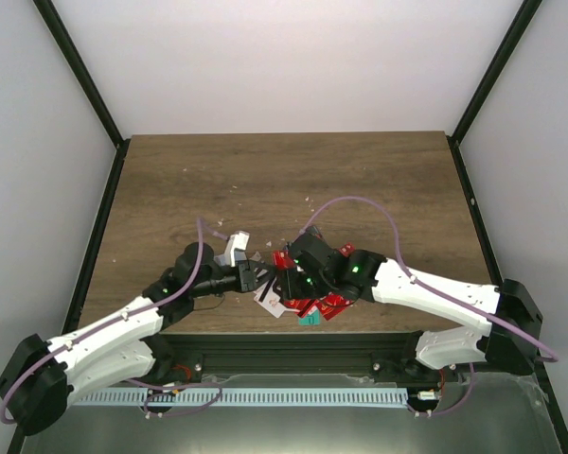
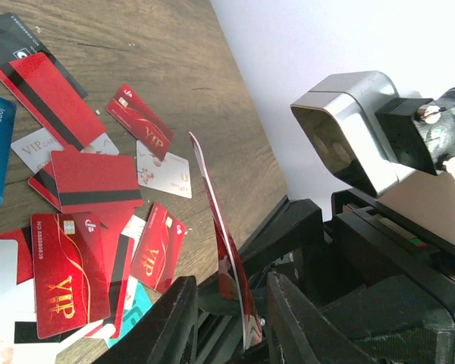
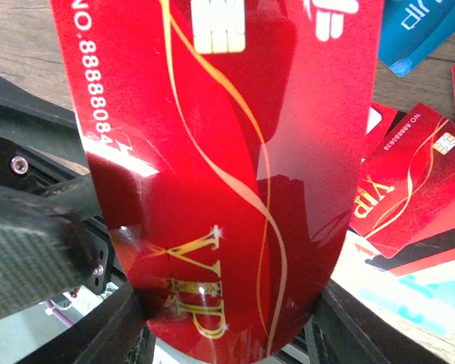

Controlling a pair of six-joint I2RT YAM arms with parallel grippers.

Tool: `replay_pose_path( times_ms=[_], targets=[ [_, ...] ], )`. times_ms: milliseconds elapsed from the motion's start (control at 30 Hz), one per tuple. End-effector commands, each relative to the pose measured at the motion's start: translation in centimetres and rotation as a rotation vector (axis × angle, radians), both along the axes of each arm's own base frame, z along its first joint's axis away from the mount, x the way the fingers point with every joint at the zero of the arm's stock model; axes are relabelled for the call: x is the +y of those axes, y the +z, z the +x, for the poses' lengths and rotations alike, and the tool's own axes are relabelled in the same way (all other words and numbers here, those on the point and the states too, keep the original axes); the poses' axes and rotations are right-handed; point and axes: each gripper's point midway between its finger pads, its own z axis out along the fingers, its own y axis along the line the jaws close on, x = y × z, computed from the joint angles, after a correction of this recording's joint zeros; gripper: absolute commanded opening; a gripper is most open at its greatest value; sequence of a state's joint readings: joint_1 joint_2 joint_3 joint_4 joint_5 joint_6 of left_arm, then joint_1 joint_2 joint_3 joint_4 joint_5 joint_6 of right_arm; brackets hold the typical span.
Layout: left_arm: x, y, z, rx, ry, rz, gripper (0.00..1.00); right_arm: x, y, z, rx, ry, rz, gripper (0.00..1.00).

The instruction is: Put the credit cards into the card holder

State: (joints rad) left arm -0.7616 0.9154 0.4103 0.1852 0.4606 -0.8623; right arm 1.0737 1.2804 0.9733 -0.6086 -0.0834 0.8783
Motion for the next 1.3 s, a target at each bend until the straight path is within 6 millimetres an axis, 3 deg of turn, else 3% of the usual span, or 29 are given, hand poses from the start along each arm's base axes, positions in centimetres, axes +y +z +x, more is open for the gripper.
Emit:
replay_pose_path(
  times_ms=[0,200,433,533,633,800,967,1100,1200,1267],
  targets=[
    [-0.2,0.0,0.1,-0.007,-0.008,-0.02,0.26,0.9,1.9,0.5,-0.032,0.011,0.059,0.52],
    [-0.7,-0.1,0.1,0.006,-0.029,-0.024,0.09,1.1,1.6,0.6,-0.03,0.015,0.052,0.52],
    [-0.9,-0.5,0.3,0.014,-0.031,-0.024,0.04,1.4,1.5,0.6,-0.034,0.029,0.055,0.54],
    [-0.5,-1.0,0.8,0.028,0.0,-0.006,0.04,1.3,1.8,0.9,-0.052,0.025,0.053,0.67],
    [1.3,-2.2,2.2,0.056,0.09,0.039,0.04,0.9,1.8,1.2,-0.073,0.025,0.03,0.84],
    [5.6,-4.2,4.1,0.112,0.225,0.097,0.04,0.1,1.8,2.9,-0.08,0.001,0.047,0.9],
    [10.0,-6.8,5.6,0.168,0.373,0.202,0.04,-0.3,1.7,6.0,-0.13,-0.012,0.088,0.9],
    [12.1,-7.6,6.1,0.191,0.448,0.222,0.04,0.5,0.7,8.7,-0.173,0.023,0.088,0.86],
    [14.0,-7.8,6.5,0.197,0.531,0.266,0.04,1.8,-0.9,10.5,-0.216,0.078,0.048,0.79],
    [15.0,-7.6,6.5,0.189,0.568,0.294,0.04,2.8,-3.1,11.3,-0.217,0.127,-0.001,0.77]
  ],
)
